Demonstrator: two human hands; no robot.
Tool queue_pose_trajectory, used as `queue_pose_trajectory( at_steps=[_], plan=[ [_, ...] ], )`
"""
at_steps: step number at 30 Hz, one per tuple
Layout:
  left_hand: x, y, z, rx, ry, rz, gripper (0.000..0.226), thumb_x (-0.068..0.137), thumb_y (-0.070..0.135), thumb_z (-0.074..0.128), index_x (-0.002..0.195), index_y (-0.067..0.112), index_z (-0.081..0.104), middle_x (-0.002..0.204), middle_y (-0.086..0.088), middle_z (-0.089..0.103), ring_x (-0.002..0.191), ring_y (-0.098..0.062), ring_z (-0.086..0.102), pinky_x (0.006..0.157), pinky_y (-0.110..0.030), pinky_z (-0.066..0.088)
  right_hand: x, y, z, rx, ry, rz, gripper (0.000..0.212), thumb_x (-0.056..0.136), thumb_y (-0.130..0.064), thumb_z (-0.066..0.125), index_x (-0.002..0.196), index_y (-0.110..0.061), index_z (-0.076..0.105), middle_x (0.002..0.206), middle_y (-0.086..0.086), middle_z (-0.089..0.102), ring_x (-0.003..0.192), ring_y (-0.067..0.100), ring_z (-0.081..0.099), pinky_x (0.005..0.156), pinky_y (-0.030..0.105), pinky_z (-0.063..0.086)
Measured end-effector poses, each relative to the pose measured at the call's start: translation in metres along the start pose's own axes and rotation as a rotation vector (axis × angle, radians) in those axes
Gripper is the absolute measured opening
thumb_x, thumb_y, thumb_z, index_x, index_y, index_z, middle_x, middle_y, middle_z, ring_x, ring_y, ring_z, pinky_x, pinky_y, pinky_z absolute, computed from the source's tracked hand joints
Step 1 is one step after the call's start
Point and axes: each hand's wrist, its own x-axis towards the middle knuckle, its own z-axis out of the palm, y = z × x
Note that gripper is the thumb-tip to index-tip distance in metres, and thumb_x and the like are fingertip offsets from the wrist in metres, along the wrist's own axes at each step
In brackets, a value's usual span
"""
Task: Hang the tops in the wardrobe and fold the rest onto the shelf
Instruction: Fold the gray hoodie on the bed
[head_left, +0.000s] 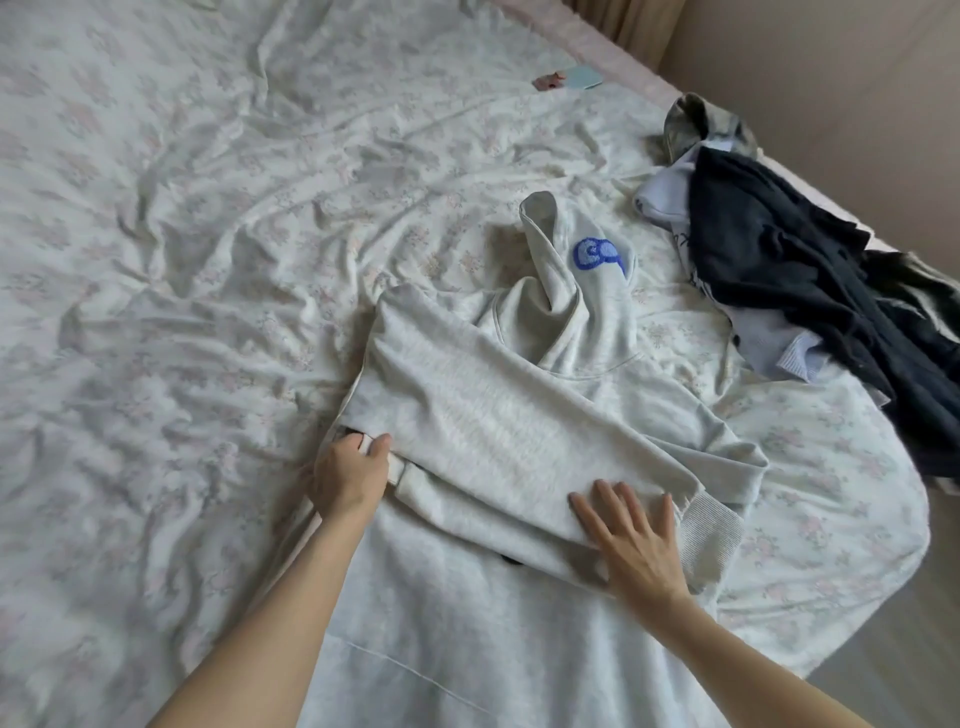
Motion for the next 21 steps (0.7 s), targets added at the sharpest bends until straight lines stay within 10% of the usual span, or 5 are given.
queue_pose_trajectory(
  at_steps=[5,10,15,21],
  plan=[
    [-0.001,-0.016,-0.007,-0.03,0.134,-0.032,0.033,0.094,0.032,0.051,0.076,0.006,0.06,0.09,-0.023,0.065,0.087,-0.04,0.057,0.072,-0.037,0.038,-0.007,0.018,-0.006,0.004,0.201,0.059,0.086,0.05,0.016,0.052,0.126,-0.021,0.061,0.127,0.014,0.059,0.116,0.038,0.057,0.105,0.063,0.021],
    [0.004,-0.027,-0.014,0.062,0.131,-0.023,0.036,0.088,0.041,0.055,0.111,0.014,0.059,0.122,-0.017,0.052,0.116,-0.036,0.043,0.096,-0.047,0.031,-0.011,0.026,-0.004,0.082,-0.027,-0.067,0.057,0.066,-0.028,0.075,0.121,-0.021,0.064,0.119,0.014,0.063,0.108,0.037,0.06,0.094,0.062,0.041],
    [0.008,-0.041,-0.018,0.064,0.001,-0.039,0.045,0.094,0.041,0.044,0.129,0.013,0.048,0.131,-0.014,0.052,0.119,-0.036,0.047,0.102,-0.052,0.034,-0.003,0.016,-0.005,0.118,-0.081,0.016,0.059,0.088,-0.052,0.02,0.135,-0.029,0.048,0.139,0.005,0.045,0.13,0.029,0.042,0.104,0.059,0.025],
    [-0.006,-0.067,-0.02,0.084,-0.056,0.035,0.044,0.09,0.041,0.053,0.128,0.018,0.052,0.127,-0.015,0.054,0.116,-0.035,0.049,0.097,-0.046,0.041,-0.003,-0.003,0.001,0.169,-0.098,0.023,0.055,0.094,-0.044,0.039,0.147,-0.03,0.027,0.151,0.004,0.027,0.143,0.025,0.02,0.109,0.064,0.009]
  ],
)
